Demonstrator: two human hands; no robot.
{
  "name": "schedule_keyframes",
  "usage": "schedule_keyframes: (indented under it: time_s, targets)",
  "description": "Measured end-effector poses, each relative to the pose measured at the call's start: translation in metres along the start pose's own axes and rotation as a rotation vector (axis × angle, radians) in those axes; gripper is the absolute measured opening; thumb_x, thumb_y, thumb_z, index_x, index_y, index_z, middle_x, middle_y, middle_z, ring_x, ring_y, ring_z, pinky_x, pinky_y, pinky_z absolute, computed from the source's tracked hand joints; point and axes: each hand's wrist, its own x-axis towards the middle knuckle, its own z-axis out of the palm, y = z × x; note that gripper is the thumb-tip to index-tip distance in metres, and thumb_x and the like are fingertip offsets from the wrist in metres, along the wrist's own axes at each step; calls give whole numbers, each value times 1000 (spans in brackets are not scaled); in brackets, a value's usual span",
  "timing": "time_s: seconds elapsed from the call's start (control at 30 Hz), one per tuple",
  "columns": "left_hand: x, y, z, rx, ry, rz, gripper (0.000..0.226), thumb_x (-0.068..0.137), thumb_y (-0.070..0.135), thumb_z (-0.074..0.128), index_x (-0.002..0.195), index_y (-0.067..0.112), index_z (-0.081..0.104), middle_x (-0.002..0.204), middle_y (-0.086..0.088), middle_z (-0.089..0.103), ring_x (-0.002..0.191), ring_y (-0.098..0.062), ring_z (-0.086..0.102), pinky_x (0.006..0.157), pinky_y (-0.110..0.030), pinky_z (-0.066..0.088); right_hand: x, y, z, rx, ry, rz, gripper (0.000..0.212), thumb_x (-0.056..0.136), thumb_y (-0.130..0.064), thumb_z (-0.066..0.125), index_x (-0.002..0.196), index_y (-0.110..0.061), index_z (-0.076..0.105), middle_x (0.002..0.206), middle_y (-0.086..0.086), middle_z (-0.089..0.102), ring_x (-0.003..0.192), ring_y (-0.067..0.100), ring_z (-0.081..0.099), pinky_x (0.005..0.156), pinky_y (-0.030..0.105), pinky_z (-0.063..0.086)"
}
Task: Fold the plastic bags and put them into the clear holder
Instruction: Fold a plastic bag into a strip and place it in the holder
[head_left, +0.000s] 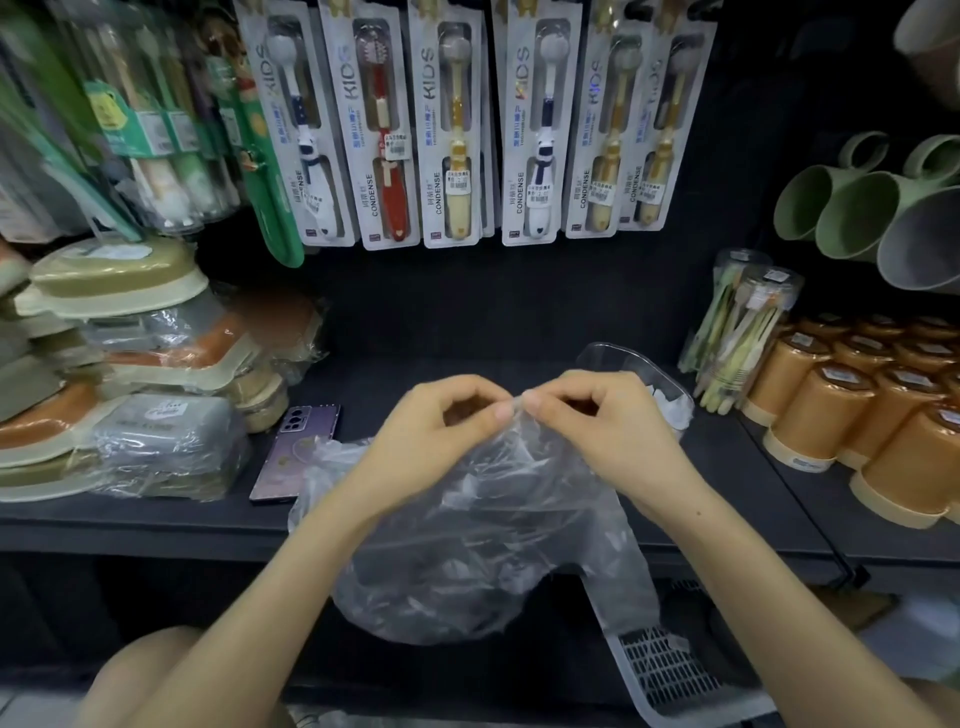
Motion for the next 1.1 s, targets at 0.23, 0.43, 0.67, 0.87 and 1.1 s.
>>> schedule_keyframes:
  time_s: [0.23, 0.43, 0.67, 0.87, 1.1]
  targets:
    - [3, -17, 14, -145, 152, -29, 11, 87, 13, 68, 79, 21, 68, 73, 12, 66, 71, -4, 58, 70, -21, 45, -17, 19, -4, 127, 85, 35, 25, 82, -43, 65, 105, -31, 67, 85, -13, 68, 77, -1, 59, 73, 12, 45]
    - [2, -30, -1, -492, 347, -119, 19, 87, 5, 62, 75, 20, 63, 65, 11, 56, 60, -2, 49, 61, -15, 40, -50, 55, -7, 86, 106, 1, 59, 69, -52, 69, 123, -37, 48, 113, -23, 54, 112, 2, 52, 92, 11, 38]
    - [-3, -46, -24, -817, 469, -254, 9, 80, 22, 66, 71, 21, 63, 76, -1, 53, 76, -16, 49, 85, -37, 38, -52, 73, 7, 63, 93, 105, 23, 70, -42, 77, 90, -44, 66, 90, -13, 68, 95, 8, 60, 87, 26, 44]
    - [-8, -55, -55, -1062, 606, -283, 14, 84, 14, 60, 72, 19, 64, 76, 3, 67, 77, -13, 65, 93, -32, 49, -40, 79, 0, 138, 22, 132, 20, 75, -10, 79, 76, -29, 74, 75, -4, 69, 74, 4, 62, 74, 16, 48]
    - [-13, -84, -88, -738, 732, -430, 14, 95, 18, 56, 82, 16, 61, 69, 3, 62, 62, -10, 58, 67, -21, 49, -32, 93, -29, 90, -31, 153, 15, 75, -33, 69, 83, -21, 73, 69, -6, 68, 70, 9, 60, 69, 19, 49]
